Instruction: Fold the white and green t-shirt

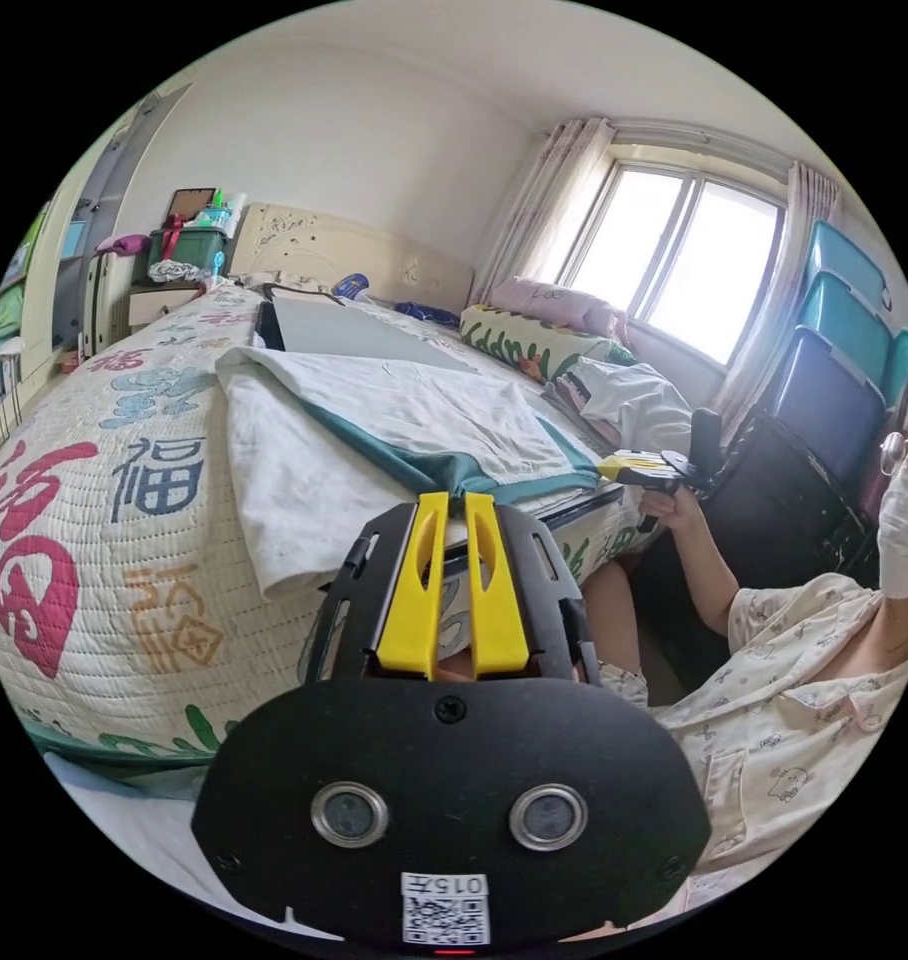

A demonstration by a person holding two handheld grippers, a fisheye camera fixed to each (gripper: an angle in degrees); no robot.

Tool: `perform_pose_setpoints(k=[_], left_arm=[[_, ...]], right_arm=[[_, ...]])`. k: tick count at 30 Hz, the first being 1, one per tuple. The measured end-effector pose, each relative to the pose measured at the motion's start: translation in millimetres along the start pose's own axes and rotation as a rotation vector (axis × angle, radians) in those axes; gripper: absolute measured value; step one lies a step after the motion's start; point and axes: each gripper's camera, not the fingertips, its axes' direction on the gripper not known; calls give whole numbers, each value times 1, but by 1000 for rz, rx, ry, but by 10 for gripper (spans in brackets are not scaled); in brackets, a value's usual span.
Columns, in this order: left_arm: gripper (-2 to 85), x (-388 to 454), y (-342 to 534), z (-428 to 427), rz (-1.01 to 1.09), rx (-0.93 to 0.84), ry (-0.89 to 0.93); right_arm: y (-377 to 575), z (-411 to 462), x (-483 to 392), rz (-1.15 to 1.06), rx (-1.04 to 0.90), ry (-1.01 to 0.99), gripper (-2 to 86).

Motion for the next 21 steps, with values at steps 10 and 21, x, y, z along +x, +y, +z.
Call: perform_pose_setpoints(k=[10,21], left_arm=[[110,-40,-135,-94,-204,212,-58],[137,-122,-328,-66,-471,10,-6]], right_arm=[[-35,-119,93,335,246,-98,84],[-149,-158,204,683,155,-73,130]])
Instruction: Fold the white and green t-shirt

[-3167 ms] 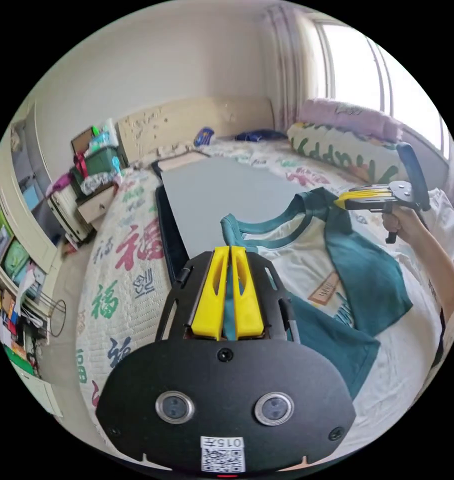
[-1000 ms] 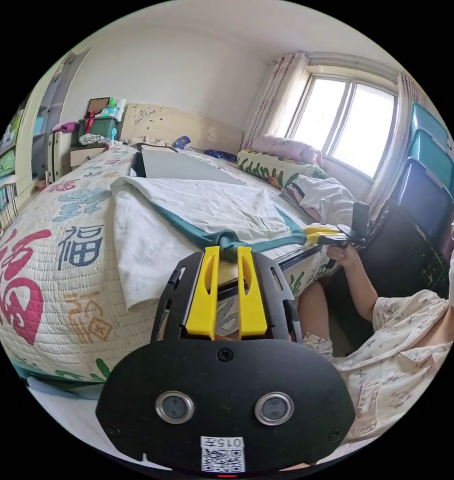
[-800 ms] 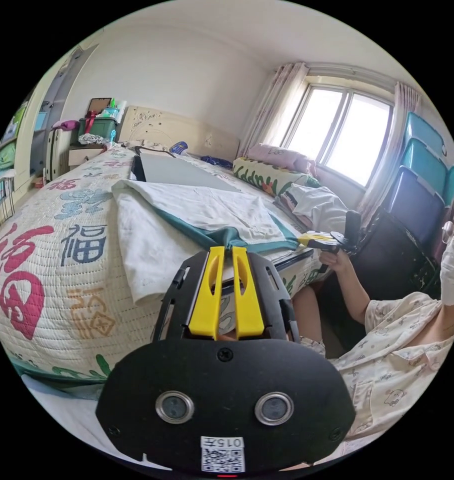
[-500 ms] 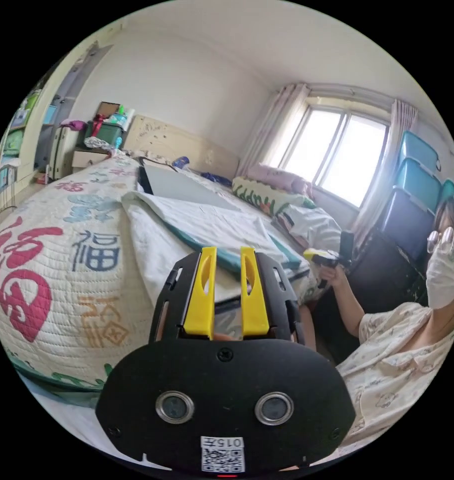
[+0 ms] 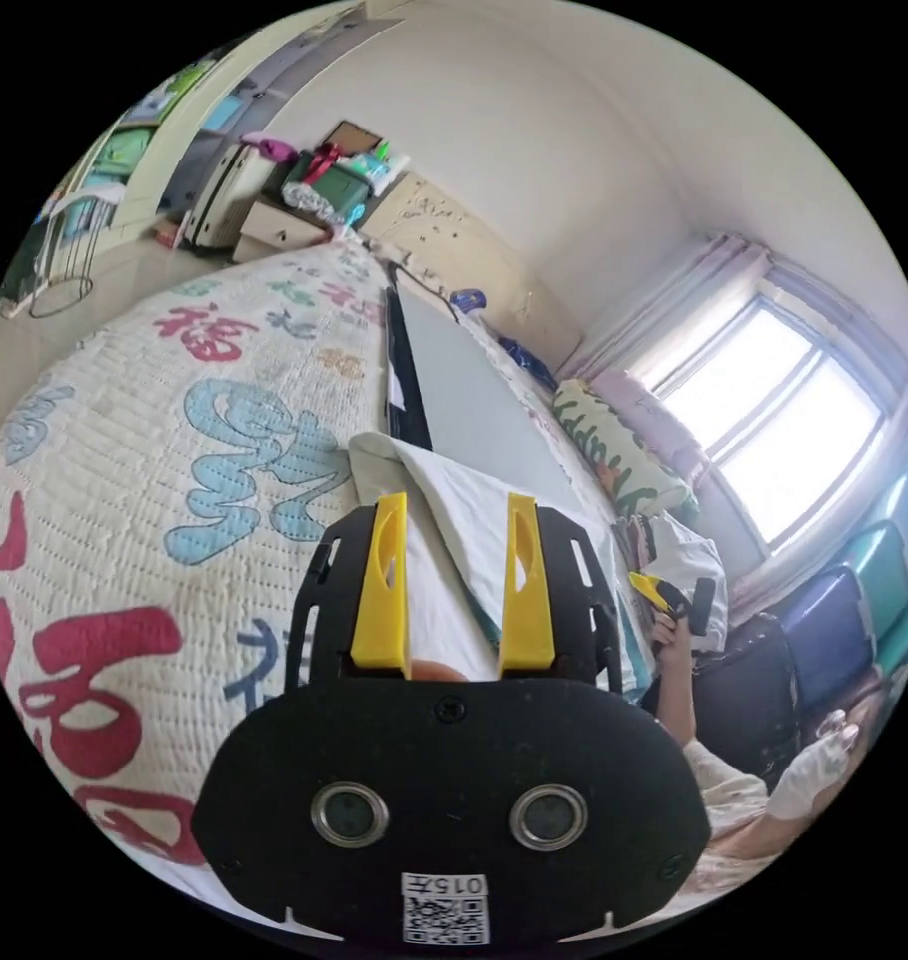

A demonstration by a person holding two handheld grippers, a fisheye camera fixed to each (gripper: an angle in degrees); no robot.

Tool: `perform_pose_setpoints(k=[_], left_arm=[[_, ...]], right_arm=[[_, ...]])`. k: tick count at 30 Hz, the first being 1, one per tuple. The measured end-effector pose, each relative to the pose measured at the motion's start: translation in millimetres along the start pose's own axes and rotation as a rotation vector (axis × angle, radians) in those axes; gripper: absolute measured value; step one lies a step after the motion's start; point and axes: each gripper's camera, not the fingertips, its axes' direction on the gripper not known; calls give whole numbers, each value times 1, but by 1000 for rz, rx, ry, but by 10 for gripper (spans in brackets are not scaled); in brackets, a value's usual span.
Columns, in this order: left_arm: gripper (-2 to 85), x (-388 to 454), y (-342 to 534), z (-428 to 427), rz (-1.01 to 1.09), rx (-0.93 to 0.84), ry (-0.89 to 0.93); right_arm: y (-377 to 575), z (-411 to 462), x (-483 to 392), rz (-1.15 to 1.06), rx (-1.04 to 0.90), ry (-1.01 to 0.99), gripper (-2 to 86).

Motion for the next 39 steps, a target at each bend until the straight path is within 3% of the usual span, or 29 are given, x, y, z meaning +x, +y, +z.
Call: perform_pose_setpoints(k=[2,8,15,23,28,34,39], left_arm=[[137,5,-29,3,-26,-86,34],[137,25,-91,-10,-70,-108,-2],[109,49,-126,-12,-80,-71,-14],[20,98,-152,-49,65,-20,-105],[2,106,-160,-76,91,33,-48],[-3,95,-187,-95,71,43,9],[-4,54,-182,-109,-37,52,141]], right_arm=[[-34,-2,4,70,2,-37,134],[-104,-9,15,226,-45,-66,139],[-142,-42,0,230,-79,-86,114],[-143,-87,-44,191,-35,-81,91],[-145,-105,-73,192,-59,-79,87],[-158,-136,-142,24,107,218,94],[-134,-105,-156,-138,-127,211,111]])
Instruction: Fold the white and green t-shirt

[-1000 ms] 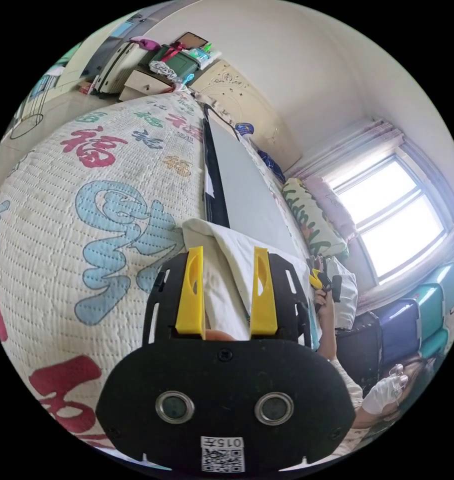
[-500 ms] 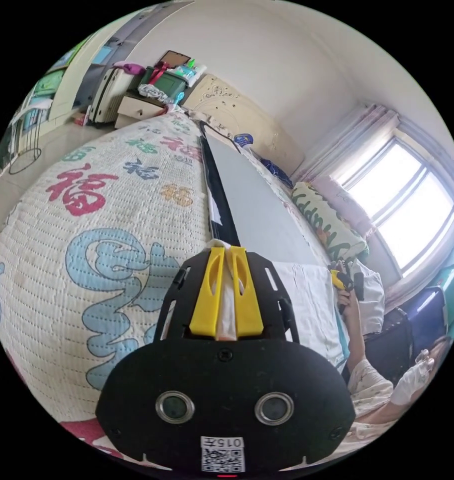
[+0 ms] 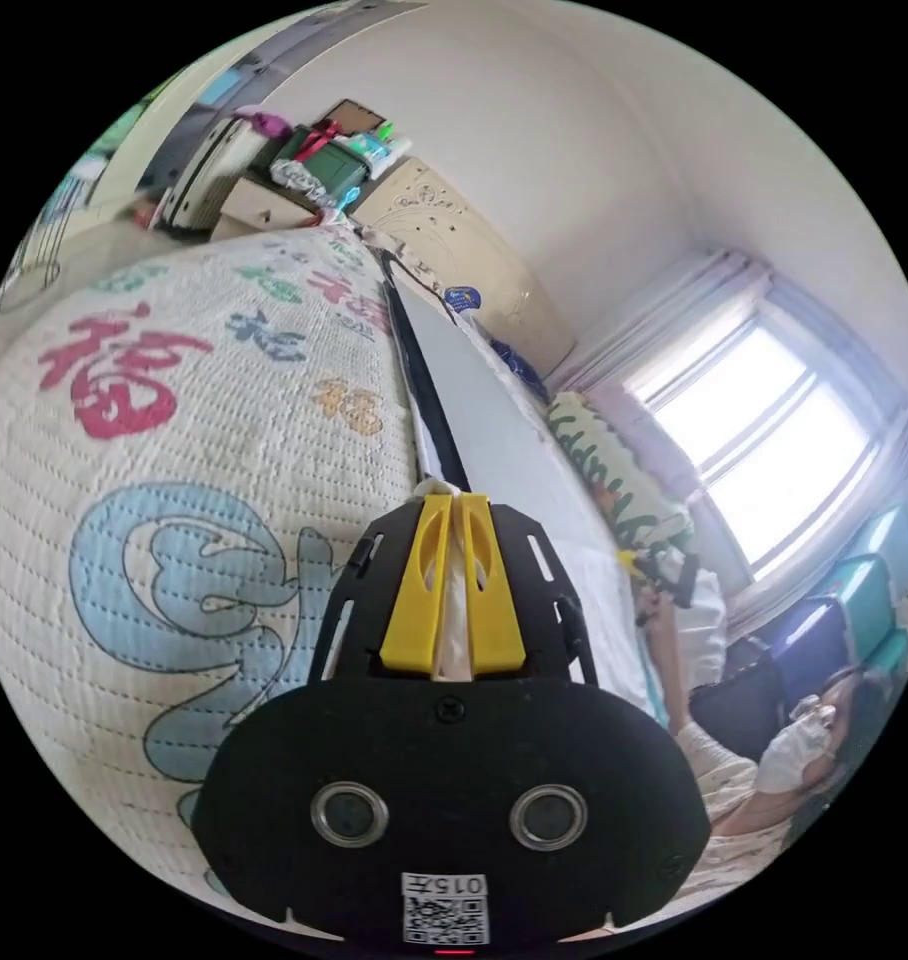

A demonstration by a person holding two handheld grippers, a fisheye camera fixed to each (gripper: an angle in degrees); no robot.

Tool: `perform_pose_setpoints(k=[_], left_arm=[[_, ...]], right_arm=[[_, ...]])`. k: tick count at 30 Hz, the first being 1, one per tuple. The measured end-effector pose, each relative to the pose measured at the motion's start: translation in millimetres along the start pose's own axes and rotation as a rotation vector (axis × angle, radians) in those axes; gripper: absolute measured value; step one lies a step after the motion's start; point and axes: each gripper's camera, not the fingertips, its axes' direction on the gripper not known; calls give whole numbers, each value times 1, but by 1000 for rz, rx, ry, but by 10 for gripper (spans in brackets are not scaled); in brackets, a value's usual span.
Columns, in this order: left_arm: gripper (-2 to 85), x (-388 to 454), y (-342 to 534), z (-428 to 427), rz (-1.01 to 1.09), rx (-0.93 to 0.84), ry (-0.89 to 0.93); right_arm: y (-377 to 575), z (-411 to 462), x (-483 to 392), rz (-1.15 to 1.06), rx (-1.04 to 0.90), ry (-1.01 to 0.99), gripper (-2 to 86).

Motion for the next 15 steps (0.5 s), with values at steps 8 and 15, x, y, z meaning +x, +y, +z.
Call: perform_pose_setpoints(k=[8,15], left_arm=[[-5,-20,-8,-42,-69,15,129],[-5,-22,-13,-66,-91,31,164]], right_arm=[[44,-43,-28,-12,56,4,109],[50,-7,-68,-73,-143,64,111]])
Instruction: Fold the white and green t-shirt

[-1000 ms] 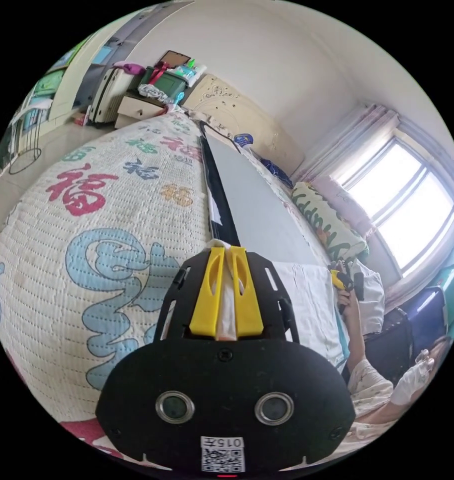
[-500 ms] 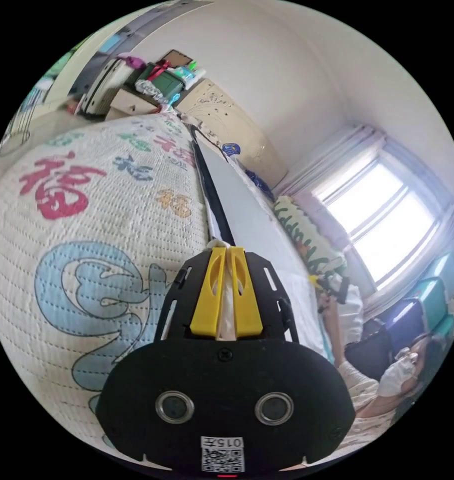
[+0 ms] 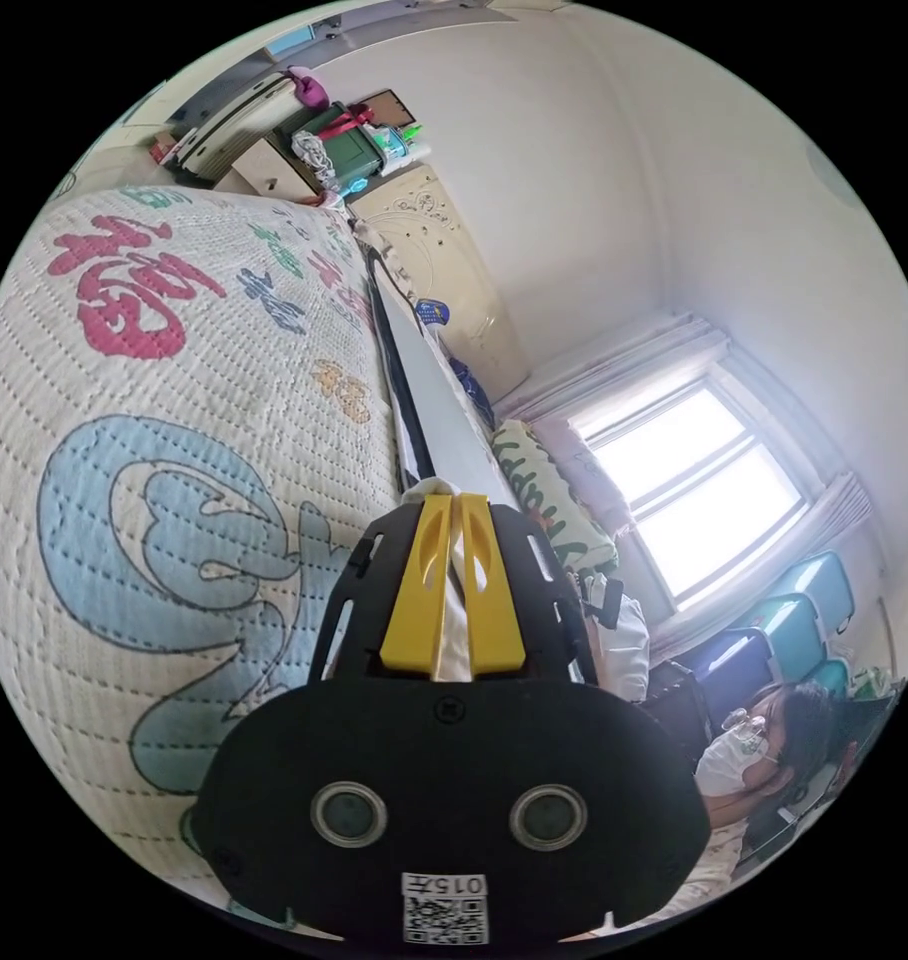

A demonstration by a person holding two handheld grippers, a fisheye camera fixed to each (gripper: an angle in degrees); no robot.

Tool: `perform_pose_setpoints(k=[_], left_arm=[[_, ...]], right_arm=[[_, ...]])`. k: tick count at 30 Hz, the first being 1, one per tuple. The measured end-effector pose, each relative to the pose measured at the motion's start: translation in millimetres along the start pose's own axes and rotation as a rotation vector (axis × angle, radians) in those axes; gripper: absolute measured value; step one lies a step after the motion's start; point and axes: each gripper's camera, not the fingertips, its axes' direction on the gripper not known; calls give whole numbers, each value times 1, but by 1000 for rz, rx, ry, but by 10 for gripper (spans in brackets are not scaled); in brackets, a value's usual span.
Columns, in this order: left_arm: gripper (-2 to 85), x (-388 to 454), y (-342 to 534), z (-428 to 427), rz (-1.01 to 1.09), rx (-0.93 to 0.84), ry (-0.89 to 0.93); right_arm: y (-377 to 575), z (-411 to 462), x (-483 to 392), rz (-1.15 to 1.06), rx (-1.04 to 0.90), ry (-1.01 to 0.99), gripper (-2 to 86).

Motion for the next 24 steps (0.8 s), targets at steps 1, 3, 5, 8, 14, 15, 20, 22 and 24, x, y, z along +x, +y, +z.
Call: perform_pose_setpoints(k=[1,3,5,8,14,15,20,22,24], left_arm=[[-5,0,-1,-3,-3,1,4],[-5,0,-3,-7,-6,2,12],[-5,3,-5,-11,-6,1,9],[-5,6,-8,-16,-3,2,5],[-5,8,-11,-19,-9,0,2],[-5,9,-11,-19,-9,0,3],[-5,9,-13,-18,-16,-2,11],[-5,11,-12,-18,-10,4,11],[-6,14,-11,-19,3,17,12]], right_arm=[[3,0,-10,-25,12,17,108],[9,2,-24,-50,19,41,94],[18,3,-38,-48,35,87,85],[28,8,-50,-48,37,96,85],[35,15,-61,-26,108,134,110],[35,19,-62,-31,92,127,107],[49,42,-91,-105,67,180,46],[55,46,-95,-104,81,192,26],[60,49,-95,-86,97,193,12]])
